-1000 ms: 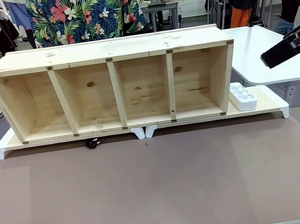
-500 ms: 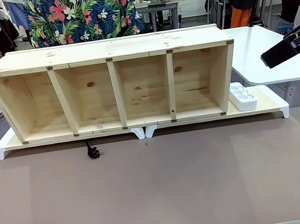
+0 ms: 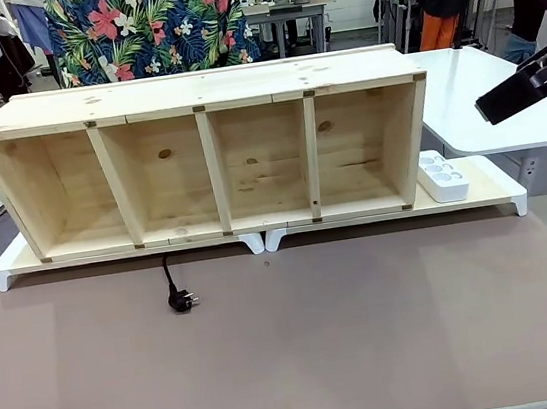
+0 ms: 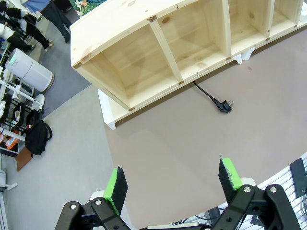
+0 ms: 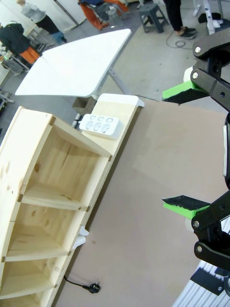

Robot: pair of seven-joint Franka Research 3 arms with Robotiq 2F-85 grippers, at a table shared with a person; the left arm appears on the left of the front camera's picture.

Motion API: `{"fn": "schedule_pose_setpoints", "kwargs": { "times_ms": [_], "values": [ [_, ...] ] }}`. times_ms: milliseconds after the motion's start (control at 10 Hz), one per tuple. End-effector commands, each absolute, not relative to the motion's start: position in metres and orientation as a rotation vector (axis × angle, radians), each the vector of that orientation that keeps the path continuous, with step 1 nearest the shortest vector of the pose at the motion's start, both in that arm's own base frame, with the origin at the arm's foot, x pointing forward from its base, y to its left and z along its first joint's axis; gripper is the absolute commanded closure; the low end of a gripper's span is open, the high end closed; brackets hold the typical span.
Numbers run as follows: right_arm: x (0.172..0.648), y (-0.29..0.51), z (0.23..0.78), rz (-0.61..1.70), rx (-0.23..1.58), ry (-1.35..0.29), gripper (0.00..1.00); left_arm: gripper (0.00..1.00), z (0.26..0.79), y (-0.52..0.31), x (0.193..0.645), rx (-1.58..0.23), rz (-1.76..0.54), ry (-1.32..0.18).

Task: Perform cable management.
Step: When the cord part of the Power Cable appears at the lower middle area of the table and stops, grasp the cord part of the Power Cable.

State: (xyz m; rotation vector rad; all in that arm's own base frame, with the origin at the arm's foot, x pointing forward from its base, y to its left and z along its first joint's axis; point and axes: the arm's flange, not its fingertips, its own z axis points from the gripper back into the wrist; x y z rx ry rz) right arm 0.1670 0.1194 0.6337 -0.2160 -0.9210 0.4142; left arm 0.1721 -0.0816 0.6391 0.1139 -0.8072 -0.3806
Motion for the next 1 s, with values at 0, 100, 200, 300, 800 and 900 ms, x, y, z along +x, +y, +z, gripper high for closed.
{"fn": "schedule_pose_setpoints", "kwargs": {
  "times_ms": [0,100,200,300,800,900],
  "values": [
    [0.1684,0.1192,0.6335,0.416,-0.223,-0.918,0.00,0.00,0.6399,-0.0823,0.1743,0.115,-0.386,-0.815],
    [0.1684,0.1192,0.6335,0.416,-0.223,-0.918,0.00,0.00,0.6399,-0.0823,0.1743,0.115,-0.386,-0.815],
    [0.1684,0.1192,0.6335,0.416,-0.223,-0.918,0.00,0.00,0.6399,-0.0823,0.1743,0.115,-0.386,-0.815],
    [0.1684,0.1192,0.6335,0.416,-0.223,-0.918,0.00,0.00,0.6399,-0.0823,0.1743,0.115,-0.386,-0.815],
    [0.1684,0.1192,0.6335,0.416,-0.223,-0.918,0.00,0.00,0.6399,-0.0823,0.1743,0.115,-0.386,-0.815],
    [0.1684,0.1192,0.6335,0.416,-0.223,-0.918,0.00,0.00,0.6399,-0.0823,0.1743,0.115,-0.386,-0.815]
  ]
}}
